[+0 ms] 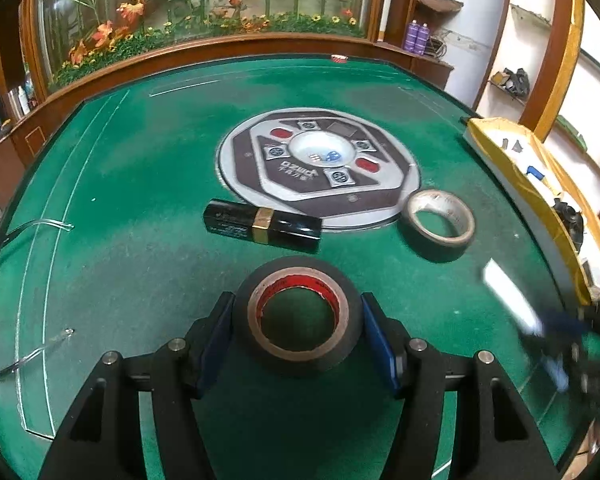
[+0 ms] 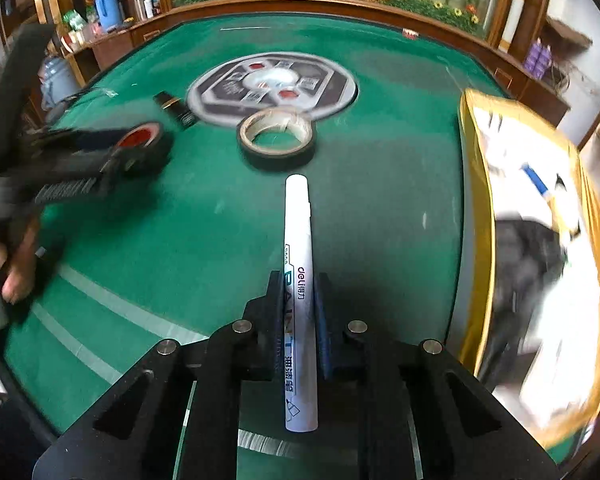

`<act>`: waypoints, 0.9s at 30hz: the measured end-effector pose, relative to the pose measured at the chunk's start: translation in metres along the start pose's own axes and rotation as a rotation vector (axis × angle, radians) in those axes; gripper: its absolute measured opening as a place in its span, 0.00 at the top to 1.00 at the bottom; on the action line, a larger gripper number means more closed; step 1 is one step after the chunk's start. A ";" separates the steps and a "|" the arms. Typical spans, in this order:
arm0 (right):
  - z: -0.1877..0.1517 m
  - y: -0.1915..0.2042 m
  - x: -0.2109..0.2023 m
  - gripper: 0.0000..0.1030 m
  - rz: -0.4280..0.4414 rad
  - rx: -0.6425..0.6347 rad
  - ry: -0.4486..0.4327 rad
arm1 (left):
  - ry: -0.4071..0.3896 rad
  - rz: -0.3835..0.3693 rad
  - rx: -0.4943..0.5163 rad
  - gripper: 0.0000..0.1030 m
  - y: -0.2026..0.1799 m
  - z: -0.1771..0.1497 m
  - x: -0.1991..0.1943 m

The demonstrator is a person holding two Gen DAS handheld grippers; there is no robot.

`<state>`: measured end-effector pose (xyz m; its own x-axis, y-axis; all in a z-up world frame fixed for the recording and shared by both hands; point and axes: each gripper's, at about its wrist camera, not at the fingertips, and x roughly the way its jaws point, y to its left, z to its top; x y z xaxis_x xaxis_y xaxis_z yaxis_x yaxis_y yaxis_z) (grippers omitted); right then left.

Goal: Organize rigid objects
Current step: 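Grasp the black tape roll with the left tool while the right grasps the white marker, then lift the black tape roll with the left tool while the right lifts the white marker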

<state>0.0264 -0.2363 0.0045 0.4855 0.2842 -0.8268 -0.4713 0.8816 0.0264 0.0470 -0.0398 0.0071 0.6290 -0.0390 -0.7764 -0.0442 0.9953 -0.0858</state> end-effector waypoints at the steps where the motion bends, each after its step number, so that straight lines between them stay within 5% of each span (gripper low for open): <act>1: -0.006 0.003 -0.004 0.86 0.041 0.008 0.000 | -0.004 -0.003 0.002 0.40 -0.001 0.000 -0.001; 5: -0.016 0.030 -0.009 0.87 0.121 -0.020 -0.022 | -0.042 -0.031 0.016 0.40 -0.006 -0.002 -0.011; 14: 0.000 0.037 -0.003 0.86 0.132 0.025 -0.111 | -0.074 -0.040 0.010 0.40 -0.005 0.000 -0.019; 27: 0.011 0.031 0.015 0.86 0.236 0.142 -0.102 | -0.101 -0.069 0.010 0.40 -0.008 0.003 -0.025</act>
<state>0.0267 -0.2003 -0.0013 0.4494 0.5182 -0.7277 -0.4759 0.8282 0.2959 0.0336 -0.0466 0.0290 0.7053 -0.0986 -0.7020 0.0089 0.9914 -0.1303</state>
